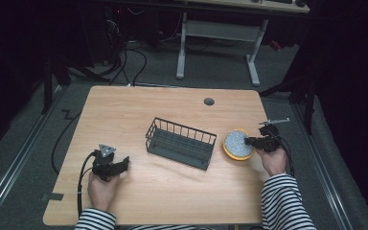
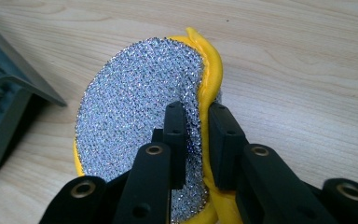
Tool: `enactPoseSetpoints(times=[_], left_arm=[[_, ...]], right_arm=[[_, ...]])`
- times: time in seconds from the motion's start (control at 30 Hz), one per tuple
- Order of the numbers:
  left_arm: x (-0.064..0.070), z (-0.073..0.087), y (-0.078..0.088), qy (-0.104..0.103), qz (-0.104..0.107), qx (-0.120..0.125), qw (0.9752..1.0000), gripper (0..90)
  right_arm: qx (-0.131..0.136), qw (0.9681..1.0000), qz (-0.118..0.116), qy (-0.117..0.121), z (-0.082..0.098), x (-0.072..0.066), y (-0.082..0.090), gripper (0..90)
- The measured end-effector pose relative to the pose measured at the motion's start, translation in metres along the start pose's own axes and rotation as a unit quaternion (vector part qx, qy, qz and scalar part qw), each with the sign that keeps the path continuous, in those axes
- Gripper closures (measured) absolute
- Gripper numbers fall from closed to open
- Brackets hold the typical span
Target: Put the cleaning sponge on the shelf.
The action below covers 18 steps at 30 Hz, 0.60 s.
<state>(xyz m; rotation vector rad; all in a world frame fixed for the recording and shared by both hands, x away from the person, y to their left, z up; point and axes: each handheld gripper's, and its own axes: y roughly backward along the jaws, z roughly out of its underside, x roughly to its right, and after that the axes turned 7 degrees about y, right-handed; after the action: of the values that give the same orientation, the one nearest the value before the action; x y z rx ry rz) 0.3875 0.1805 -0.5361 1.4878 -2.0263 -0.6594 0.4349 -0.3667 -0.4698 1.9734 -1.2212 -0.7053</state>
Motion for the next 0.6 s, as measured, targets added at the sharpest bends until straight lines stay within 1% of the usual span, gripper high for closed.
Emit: enactPoseSetpoints(times=[0.3,0.43,0.53,0.6], left_arm=[[0.000,0.000,0.000,0.001,0.001,0.000,1.0000,31.5],[0.000,0.000,0.000,0.001,0.001,0.000,1.0000,31.5],[0.000,0.000,0.000,-0.001,0.000,0.001,1.0000,32.4],[0.000,0.000,0.000,-0.001,0.000,0.001,1.0000,32.5]], right_arm=[[0.010,0.9999,0.000,0.009,-0.001,-0.002,0.014,79.3],[0.019,0.9997,-0.008,0.012,0.000,-0.003,0.020,79.3],[0.024,0.9995,-0.003,0.020,-0.001,-0.004,0.027,79.3],[0.025,0.9995,-0.002,0.021,-0.002,-0.005,0.029,79.3]])
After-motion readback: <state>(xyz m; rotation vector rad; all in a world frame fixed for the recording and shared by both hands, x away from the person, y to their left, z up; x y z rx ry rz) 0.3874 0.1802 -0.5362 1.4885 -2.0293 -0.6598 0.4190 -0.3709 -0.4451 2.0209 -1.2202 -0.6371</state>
